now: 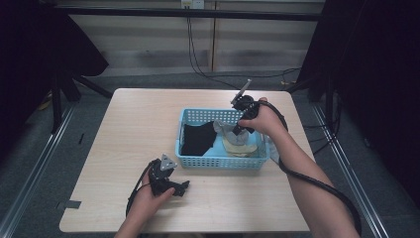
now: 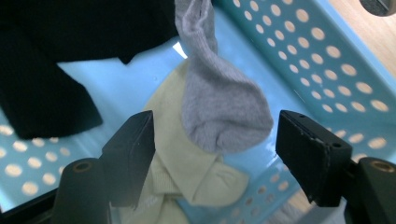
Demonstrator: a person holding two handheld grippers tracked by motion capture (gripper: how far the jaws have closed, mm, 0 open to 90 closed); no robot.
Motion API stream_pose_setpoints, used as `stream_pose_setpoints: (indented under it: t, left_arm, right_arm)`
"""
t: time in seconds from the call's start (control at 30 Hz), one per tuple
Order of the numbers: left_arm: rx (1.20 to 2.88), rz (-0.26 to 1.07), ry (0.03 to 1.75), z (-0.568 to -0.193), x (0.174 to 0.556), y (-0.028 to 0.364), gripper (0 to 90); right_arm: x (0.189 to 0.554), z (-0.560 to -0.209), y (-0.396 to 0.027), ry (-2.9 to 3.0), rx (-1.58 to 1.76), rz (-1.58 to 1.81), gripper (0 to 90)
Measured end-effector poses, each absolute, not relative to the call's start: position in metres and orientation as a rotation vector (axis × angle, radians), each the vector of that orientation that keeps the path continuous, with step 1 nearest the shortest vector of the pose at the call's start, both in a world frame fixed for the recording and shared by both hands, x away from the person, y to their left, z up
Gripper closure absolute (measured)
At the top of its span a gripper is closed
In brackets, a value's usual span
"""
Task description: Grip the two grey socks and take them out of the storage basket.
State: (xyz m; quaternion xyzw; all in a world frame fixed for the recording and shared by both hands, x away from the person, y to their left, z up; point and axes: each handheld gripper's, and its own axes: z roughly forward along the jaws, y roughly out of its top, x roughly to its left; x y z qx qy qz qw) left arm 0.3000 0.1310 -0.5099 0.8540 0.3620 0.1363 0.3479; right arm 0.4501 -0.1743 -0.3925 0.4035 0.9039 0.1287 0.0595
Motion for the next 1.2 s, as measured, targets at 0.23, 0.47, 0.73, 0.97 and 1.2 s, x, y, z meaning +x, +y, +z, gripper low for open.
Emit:
stream_pose_setpoints:
  t: [0.23, 0.47, 0.73, 0.97, 1.2]
  left_arm:
    - [2.213, 0.358, 0.939, -0.510, 0.300, 0.131, 0.0]
    - [2.213, 0.358, 0.940, -0.510, 0.300, 0.131, 0.0]
    - [2.213, 0.357, 0.941, -0.510, 0.300, 0.131, 0.0]
    - [2.214, 0.357, 0.935, -0.510, 0.300, 0.131, 0.0]
    - [2.214, 0.358, 0.934, -0.510, 0.300, 0.130, 0.0]
  right_arm:
    - [0.457, -0.404, -0.166, 2.717, 1.212, 0.413, 28.2]
    - [0.463, -0.419, -0.163, 2.654, 1.227, 0.446, 28.1]
    - [0.464, -0.440, -0.168, 2.633, 1.297, 0.476, 37.0]
    - [0.459, -0.438, -0.165, 2.728, 1.315, 0.446, 80.3]
    - [0.456, -0.426, -0.161, 2.782, 1.280, 0.406, 86.1]
